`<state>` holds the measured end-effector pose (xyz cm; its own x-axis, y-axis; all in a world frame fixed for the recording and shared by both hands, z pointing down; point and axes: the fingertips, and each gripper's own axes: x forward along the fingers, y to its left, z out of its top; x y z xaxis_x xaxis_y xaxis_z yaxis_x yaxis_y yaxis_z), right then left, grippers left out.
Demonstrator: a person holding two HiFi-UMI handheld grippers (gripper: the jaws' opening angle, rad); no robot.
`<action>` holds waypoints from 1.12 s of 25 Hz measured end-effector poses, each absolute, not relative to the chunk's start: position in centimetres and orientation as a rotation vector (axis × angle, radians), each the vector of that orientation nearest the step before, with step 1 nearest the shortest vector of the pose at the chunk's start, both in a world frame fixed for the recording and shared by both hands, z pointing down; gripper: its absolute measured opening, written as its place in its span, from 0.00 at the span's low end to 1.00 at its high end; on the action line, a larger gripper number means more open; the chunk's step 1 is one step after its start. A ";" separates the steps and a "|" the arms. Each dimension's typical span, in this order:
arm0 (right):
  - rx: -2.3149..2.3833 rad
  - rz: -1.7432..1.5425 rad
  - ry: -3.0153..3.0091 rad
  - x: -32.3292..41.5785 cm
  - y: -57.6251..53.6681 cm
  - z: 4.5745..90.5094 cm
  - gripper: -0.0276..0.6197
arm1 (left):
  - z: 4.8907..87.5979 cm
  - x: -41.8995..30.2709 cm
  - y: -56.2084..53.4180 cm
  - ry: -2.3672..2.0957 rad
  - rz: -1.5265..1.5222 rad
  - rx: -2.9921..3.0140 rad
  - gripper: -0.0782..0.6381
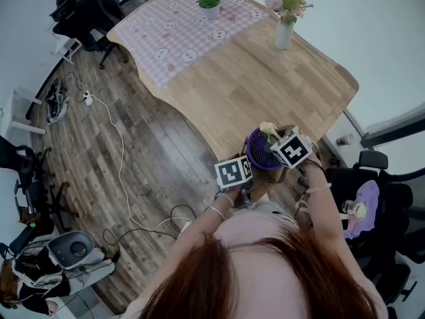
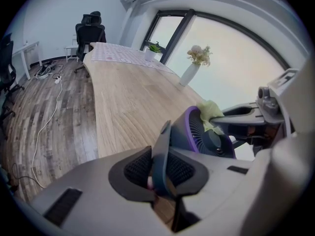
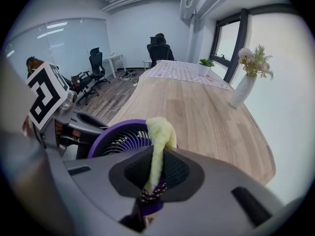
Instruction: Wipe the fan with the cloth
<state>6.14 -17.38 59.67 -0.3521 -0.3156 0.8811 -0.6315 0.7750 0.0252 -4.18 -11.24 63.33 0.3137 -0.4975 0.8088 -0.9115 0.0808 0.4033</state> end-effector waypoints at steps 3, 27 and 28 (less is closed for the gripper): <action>0.723 0.377 -1.952 6.4 -17.3 59.6 0.11 | 63.3 -4.2 -11.3 -1.332 0.510 1.560 0.21; 0.692 0.455 -1.853 7.5 -12.4 59.7 0.11 | 63.5 -4.5 -11.4 -1.321 0.472 1.530 0.22; 0.692 0.453 -1.855 7.4 -12.3 59.7 0.11 | 63.5 -4.5 -11.4 -1.321 0.470 1.528 0.22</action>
